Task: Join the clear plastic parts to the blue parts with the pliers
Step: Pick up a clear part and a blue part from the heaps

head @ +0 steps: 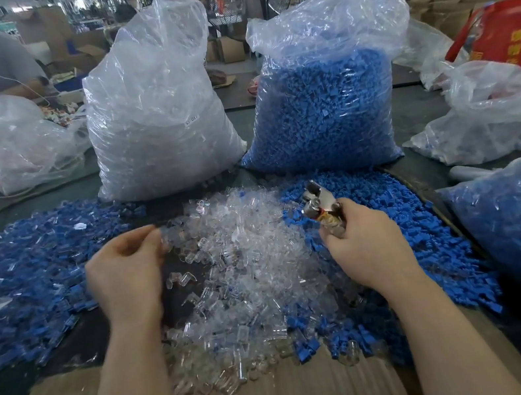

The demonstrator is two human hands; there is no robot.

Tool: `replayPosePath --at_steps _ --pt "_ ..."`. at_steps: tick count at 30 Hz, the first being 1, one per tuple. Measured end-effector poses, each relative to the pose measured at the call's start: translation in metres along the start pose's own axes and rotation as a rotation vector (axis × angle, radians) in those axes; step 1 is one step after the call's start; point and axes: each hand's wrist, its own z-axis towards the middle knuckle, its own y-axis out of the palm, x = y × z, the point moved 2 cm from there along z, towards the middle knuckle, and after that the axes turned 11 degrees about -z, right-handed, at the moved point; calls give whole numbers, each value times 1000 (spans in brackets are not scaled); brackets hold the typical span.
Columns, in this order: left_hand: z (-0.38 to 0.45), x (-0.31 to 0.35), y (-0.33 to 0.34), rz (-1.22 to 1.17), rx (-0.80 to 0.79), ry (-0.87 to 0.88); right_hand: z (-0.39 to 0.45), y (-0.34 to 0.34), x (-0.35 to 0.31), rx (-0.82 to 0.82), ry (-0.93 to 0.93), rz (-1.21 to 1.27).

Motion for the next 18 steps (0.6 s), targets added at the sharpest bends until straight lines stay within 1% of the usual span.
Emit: replayPosePath --at_steps 3,5,8,11,14,16,18 --pt "12 -8 -30 368 182 107 1 2 5 -20 42 -132" --pt "12 -9 -37 459 258 122 0 3 7 -59 60 -191" --pt "11 -7 -37 523 262 114 0 4 8 -83 93 -232" --pt "9 -5 -35 652 215 110 1 3 9 -76 136 -264" --pt "9 2 -28 854 117 115 1 2 10 -56 159 -287" --pt "10 5 -20 916 -31 71 1 2 11 -52 172 -293" --pt "9 3 -13 954 -206 -17 1 2 11 -56 184 -291"
